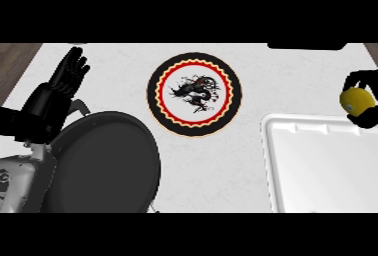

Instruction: Pick the lemon from the tray and place it in the plate

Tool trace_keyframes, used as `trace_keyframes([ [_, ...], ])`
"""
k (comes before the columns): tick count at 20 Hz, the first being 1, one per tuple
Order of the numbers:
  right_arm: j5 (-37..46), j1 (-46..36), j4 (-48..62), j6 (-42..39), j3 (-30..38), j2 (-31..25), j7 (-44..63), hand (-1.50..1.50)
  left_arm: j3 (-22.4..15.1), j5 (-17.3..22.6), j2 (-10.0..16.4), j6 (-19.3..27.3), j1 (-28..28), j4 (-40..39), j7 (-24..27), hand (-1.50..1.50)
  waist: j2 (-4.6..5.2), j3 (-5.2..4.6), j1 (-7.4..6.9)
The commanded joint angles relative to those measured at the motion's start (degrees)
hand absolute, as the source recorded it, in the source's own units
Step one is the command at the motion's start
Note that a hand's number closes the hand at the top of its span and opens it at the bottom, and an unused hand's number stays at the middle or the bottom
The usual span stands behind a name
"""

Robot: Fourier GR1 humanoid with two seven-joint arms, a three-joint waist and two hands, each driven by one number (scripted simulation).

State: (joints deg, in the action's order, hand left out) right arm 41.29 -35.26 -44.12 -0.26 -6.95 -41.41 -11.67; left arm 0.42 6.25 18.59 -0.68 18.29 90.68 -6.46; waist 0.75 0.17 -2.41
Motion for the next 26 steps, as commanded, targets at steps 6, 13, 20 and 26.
trace_keyframes([
  [6, -11.5, -7.4, -2.1, -5.9, 6.4, 4.6, -16.1, 1.5, 0.7, -0.3, -0.4, 0.2, -2.3, 1.4, 0.0, 0.0, -0.76, -0.13, 1.54],
  [13, -15.9, -6.6, -15.4, -13.4, 5.6, 11.0, -9.0, 1.5, 2.3, -1.4, -0.3, -0.1, -2.1, -0.8, 0.7, 0.0, -0.92, -0.2, 2.67],
  [20, -14.9, -12.0, -20.8, -15.1, 3.0, 19.4, 2.2, 1.5, 3.6, -0.6, 0.4, -2.4, -2.3, 0.5, 0.4, 0.0, -0.82, -0.2, 2.23],
  [26, -13.1, -21.0, -12.2, -12.0, 1.5, 29.3, 8.0, 1.5, 1.3, -2.4, -2.2, -0.2, -4.1, 5.0, -1.9, 0.0, -0.7, -0.18, 1.19],
])
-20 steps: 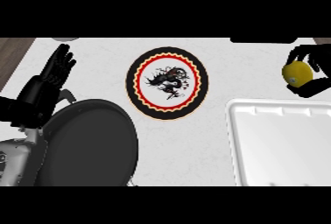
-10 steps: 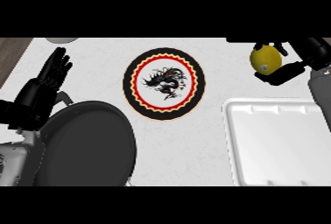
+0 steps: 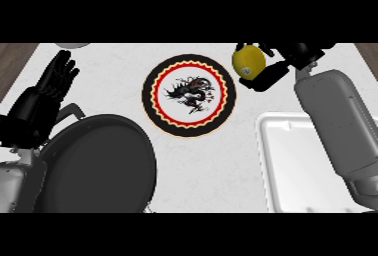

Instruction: Pick the lemon from the tray and place it in the plate

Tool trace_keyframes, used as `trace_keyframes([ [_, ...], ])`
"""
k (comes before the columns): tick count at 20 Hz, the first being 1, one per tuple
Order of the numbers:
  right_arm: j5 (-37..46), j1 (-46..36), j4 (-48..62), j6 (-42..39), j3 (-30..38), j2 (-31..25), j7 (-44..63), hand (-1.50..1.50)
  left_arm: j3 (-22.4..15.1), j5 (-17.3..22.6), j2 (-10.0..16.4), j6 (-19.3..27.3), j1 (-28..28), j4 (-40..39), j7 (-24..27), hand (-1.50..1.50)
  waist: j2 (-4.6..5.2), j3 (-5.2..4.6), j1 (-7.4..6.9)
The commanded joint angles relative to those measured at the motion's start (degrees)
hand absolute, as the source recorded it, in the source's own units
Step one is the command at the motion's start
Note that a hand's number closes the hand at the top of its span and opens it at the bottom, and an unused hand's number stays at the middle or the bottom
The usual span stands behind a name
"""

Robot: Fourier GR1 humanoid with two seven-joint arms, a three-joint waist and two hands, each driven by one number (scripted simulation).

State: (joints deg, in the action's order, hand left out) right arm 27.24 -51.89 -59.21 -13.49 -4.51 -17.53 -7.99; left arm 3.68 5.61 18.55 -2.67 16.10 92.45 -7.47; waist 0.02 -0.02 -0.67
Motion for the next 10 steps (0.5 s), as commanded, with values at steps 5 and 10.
trace_keyframes([
  [5, 3.6, -7.6, 7.4, 4.0, -2.0, 11.4, 8.1, 1.5, -1.4, -2.4, -1.5, 0.7, -2.4, 4.4, -0.7, 0.0, 0.02, 0.0, -0.37],
  [10, 9.1, -12.8, 22.3, 12.2, -2.3, 15.4, 4.7, 1.5, -1.9, -2.2, -2.5, 0.0, -1.4, 3.2, -1.1, 0.0, 0.47, 0.0, -1.28],
])
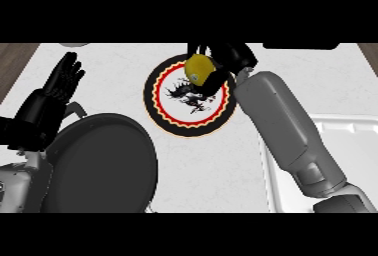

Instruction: Pick the lemon from the tray and place it in the plate

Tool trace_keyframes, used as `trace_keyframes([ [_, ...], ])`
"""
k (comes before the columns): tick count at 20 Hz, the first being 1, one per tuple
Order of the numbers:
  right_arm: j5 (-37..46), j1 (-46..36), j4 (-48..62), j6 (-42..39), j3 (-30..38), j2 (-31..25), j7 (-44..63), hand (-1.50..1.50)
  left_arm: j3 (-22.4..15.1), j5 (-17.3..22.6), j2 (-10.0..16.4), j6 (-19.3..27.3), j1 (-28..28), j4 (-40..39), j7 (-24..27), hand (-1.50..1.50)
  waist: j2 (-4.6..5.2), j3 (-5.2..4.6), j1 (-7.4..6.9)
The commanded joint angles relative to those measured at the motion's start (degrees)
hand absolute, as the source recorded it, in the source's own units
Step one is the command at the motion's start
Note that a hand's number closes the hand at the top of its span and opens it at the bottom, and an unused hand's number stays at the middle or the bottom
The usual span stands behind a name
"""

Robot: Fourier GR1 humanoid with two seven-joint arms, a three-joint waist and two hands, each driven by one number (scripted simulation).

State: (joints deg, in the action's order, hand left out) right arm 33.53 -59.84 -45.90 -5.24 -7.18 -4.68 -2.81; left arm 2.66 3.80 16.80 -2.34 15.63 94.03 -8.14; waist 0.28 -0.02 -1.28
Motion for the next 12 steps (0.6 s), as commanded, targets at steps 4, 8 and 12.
trace_keyframes([
  [4, 3.2, -6.5, 17.0, 9.1, -2.1, 4.5, -3.1, 1.5, 0.5, -0.2, -0.6, -0.9, 1.1, -2.2, 1.5, 0.0, 0.49, 0.0, -1.0],
  [8, -0.8, -7.1, 23.0, 12.0, -2.4, 4.6, -3.5, 1.5, -0.1, 0.6, -0.3, -2.9, -0.6, -0.7, 2.2, 0.0, 0.78, 0.0, -2.63],
  [12, -6.6, -7.0, 26.1, 13.9, -4.8, 4.7, -2.3, -1.5, -0.3, -0.4, -1.3, -1.6, 3.7, -2.7, 2.1, 0.0, 1.08, 0.01, -4.19],
])
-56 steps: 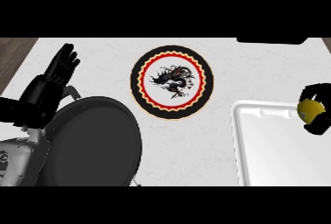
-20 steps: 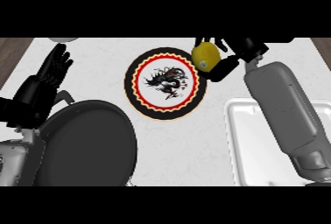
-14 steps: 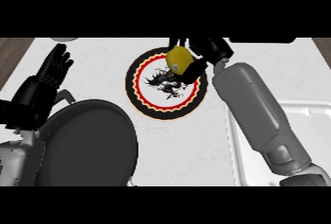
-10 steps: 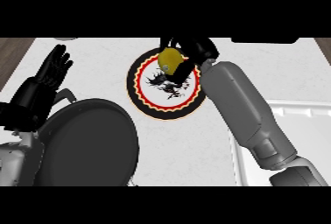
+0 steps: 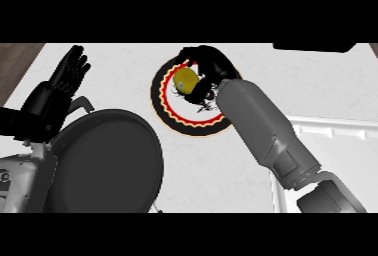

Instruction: Pick the lemon from the tray and place it in the plate

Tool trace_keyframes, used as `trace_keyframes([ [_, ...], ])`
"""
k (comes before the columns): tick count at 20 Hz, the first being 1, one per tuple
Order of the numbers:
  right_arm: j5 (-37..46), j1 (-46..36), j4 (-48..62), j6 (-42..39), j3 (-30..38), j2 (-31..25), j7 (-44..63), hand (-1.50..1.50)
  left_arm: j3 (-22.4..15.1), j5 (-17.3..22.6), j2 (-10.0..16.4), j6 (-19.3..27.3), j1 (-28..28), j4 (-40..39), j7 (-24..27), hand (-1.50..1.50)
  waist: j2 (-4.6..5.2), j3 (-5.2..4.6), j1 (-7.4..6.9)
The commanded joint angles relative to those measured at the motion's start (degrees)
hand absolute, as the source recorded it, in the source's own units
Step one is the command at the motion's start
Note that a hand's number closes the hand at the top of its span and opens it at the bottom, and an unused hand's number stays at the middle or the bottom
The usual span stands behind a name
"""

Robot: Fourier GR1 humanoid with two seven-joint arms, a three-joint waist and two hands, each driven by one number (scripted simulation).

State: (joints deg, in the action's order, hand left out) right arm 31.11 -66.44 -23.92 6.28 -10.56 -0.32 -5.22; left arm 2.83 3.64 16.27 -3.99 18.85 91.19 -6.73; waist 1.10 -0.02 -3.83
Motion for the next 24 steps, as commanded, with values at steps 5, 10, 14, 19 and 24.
trace_keyframes([
  [5, -12.4, -0.5, 3.9, -0.9, -1.4, 0.3, -3.7, -1.5, -1.0, 1.0, -0.3, -1.8, 0.9, 1.4, -1.8, 0.0, 0.17, 0.04, -2.54],
  [10, -19.5, -2.0, 3.3, 3.8, 3.0, 0.3, -8.0, -1.5, -2.0, -1.2, -2.0, 0.0, 2.0, -1.3, -0.3, 0.0, 0.41, 0.05, -2.06],
  [14, -25.7, -2.7, 3.9, 1.7, 7.1, 0.3, -11.0, -1.5, 1.0, 1.1, 0.1, -1.8, 2.3, -2.2, -0.4, 0.0, 0.14, 0.04, -0.83],
  [19, -28.1, -5.2, 7.7, 2.6, 12.1, 0.0, -12.4, -1.5, 0.2, -0.5, -1.2, -0.3, 0.4, -1.0, 0.5, 0.0, 0.02, 0.03, 0.64],
  [24, -30.9, -2.2, 8.9, -5.0, 15.7, -8.1, -16.1, -1.5, -1.1, -3.2, -2.6, 2.1, -1.8, 1.3, 0.5, 0.0, -0.22, 0.06, 1.52],
])
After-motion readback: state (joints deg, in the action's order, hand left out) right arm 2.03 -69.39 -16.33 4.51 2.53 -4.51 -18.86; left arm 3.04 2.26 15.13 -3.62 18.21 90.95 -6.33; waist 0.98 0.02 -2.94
